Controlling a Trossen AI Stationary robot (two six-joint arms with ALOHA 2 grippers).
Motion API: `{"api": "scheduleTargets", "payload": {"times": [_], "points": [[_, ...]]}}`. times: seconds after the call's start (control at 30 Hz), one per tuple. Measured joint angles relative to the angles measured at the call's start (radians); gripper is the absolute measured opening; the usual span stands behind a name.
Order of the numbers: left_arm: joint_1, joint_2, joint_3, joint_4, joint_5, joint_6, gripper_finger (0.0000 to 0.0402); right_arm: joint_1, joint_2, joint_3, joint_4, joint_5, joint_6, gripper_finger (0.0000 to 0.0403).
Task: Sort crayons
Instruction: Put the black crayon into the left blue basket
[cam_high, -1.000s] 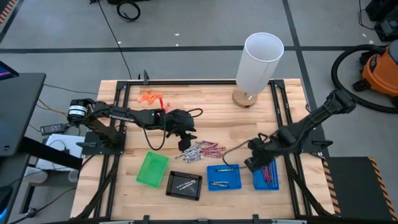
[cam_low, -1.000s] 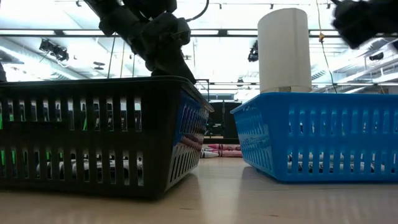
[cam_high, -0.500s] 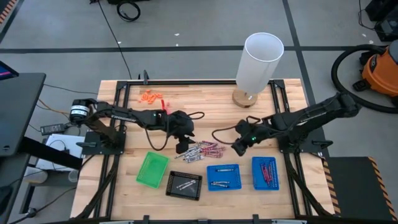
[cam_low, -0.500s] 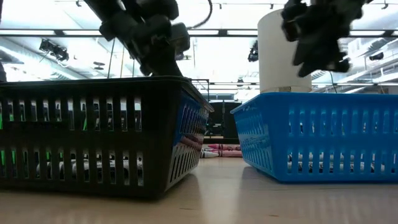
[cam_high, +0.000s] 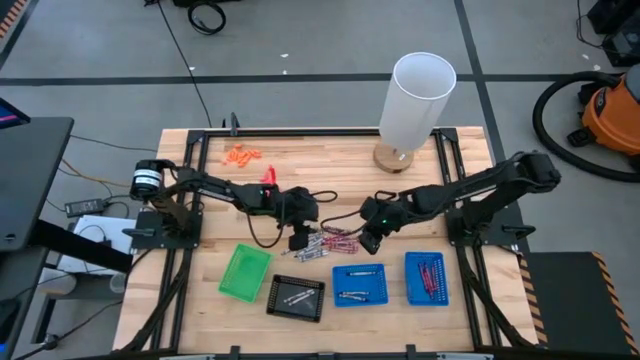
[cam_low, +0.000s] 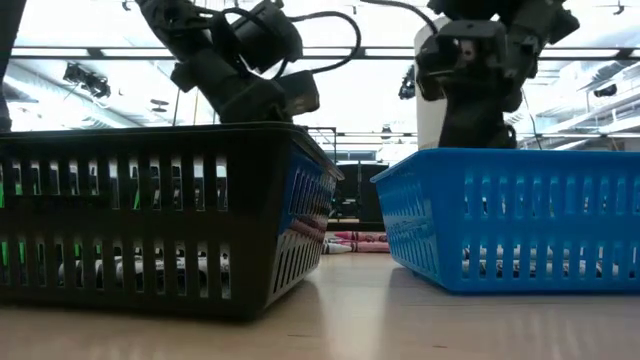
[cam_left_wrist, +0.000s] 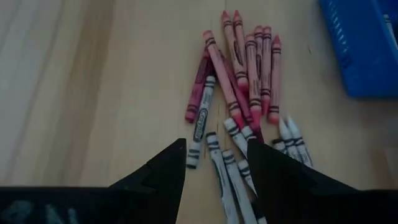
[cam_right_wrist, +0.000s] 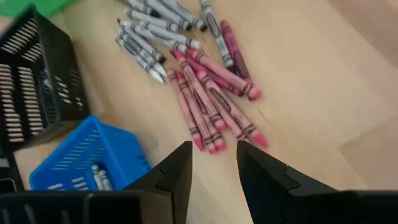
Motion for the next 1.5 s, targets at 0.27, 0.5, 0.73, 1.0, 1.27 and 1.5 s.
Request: {"api": "scheduleTargets", "payload": {"times": [0.27,0.5,0.73,1.0,1.27,1.5], "points": [[0.010,0.058,0.000,-0.014,0.026,0.011,0.0181,-0.001,0.057,0.003,0.043,0.000,0.061,0.0134],[0.004,0.103,0.001,0.050,-0.013,0.052,0.0181,0.031,0.003,0.007,0.044,0.043,0.150,0.0128],[0.004,0.118,0.001,0.145,-0.016,0.049,0.0168,0.062,-0.032,0.008,0.044,0.086,0.216,0.0123],[0.004,0.180,0.001,0.217,-0.016,0.051,0.0144,0.087,-0.030,0.008,0.056,0.117,0.241,0.0122],[0.004,0.205,0.002,0.215,-0.016,0.053,0.0142,0.103,-0.030,0.008,0.059,0.124,0.241,0.0122],[0.006,0.205,0.003,0.206,-0.016,0.054,0.0141,0.112,-0.030,0.008,0.059,0.124,0.238,0.0122]]}}
